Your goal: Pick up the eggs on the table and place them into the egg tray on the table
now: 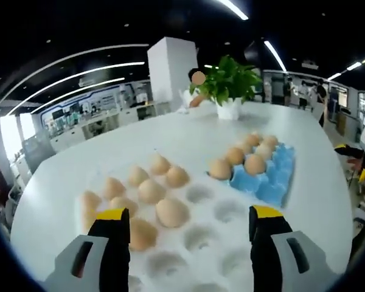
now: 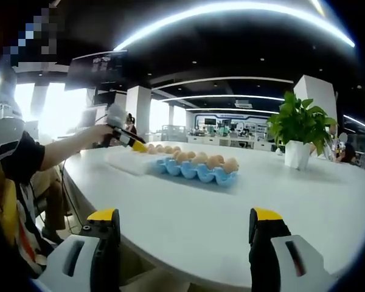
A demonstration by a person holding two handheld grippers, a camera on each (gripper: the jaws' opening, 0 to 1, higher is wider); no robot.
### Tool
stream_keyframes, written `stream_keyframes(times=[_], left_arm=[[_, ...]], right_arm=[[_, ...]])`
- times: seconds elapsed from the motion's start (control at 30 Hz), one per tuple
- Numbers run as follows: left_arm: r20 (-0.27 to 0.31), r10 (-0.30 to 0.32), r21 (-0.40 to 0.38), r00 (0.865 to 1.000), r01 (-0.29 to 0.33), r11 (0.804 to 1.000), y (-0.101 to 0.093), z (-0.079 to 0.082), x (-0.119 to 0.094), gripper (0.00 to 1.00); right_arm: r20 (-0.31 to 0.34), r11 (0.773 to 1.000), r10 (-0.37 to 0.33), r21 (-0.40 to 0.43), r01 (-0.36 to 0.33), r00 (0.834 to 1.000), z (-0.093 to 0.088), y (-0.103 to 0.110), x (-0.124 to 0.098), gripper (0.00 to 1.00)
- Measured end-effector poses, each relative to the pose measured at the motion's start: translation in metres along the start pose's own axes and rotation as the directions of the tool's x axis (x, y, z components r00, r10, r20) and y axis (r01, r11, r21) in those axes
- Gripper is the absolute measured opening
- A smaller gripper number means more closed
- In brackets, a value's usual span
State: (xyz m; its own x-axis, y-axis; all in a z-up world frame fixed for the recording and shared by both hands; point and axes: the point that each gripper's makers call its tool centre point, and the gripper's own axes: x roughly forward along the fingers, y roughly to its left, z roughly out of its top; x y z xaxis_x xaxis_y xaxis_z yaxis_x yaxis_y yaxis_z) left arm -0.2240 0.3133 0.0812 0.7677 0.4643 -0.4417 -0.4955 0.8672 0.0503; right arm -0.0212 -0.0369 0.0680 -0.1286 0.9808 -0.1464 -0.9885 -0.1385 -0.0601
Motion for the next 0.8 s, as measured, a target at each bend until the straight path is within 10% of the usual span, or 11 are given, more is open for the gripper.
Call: stream_keyframes(times=[0.8], left_arm=[[-0.22, -0.07, 0.093, 0.973, 0.092, 0.991, 0.012, -0.01, 0.029, 0.6]], right_arm=[[-0.004, 1.0, -0.018, 0.01, 0.018, 1.0, -0.004, -0.005, 0.0, 0.91]])
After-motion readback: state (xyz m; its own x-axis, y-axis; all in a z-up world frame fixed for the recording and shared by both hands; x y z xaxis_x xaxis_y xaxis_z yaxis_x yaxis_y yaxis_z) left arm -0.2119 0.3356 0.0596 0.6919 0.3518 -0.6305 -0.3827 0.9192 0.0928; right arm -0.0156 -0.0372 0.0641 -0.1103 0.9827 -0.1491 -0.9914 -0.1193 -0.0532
